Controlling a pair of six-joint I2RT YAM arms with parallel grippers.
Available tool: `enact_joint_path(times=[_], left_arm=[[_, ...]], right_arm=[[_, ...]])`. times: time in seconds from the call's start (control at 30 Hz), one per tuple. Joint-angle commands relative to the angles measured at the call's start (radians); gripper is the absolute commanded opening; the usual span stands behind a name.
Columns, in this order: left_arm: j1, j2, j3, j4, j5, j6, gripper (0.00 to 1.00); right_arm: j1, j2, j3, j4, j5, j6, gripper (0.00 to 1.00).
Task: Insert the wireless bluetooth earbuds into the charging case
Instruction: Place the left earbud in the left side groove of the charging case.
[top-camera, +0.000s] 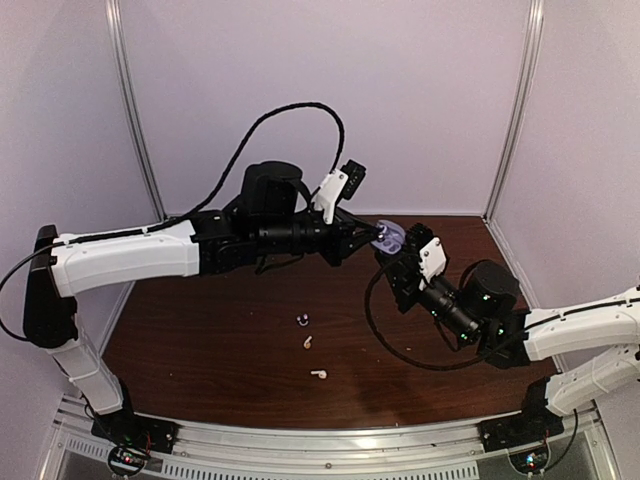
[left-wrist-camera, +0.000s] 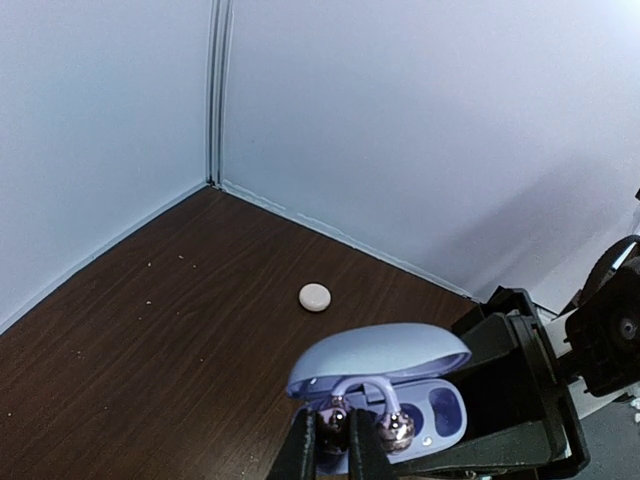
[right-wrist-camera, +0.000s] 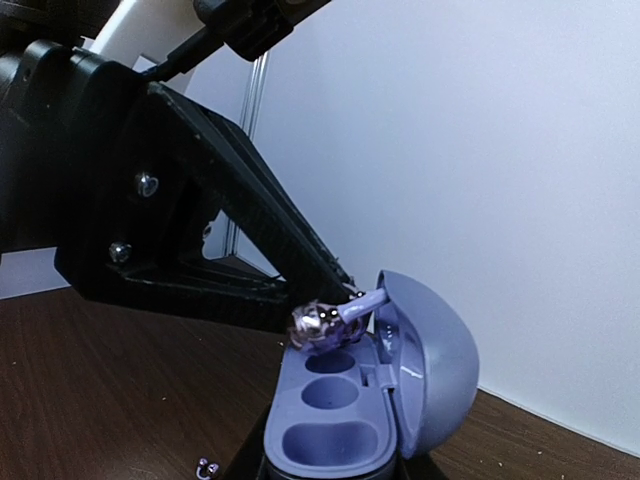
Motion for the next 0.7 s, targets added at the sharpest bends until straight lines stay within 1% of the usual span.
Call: enact_joint_path(times=[0.0, 0.1, 0.27, 0.37, 0.67], left_arm=[[-0.003, 0.02, 0.025, -0.032, 0.008, -0.003, 0.09], [-0.002, 0.02, 0.027, -0.038, 0.01, -0.002, 0.11], [-0.003, 0.018, 0.027, -0.049, 0.014, 0.005, 0.11], [-0.002, 0.015, 0.027, -0.05, 0.015, 0.005, 0.14], [-0.003, 0.015, 0.028, -0.054, 0.026, 0.006, 0.18]], right_arm=[[0.008, 0.0, 0.001, 0.094, 0.012, 0.02, 0.0], [0.008, 0.001, 0.001, 0.101, 0.012, 0.025, 0.0], [0.008, 0.001, -0.002, 0.114, 0.014, 0.035, 0.0], [0.008, 0.0, -0.004, 0.119, 0.018, 0.041, 0.0], [0.008, -0.001, -0.012, 0.13, 0.03, 0.049, 0.0]])
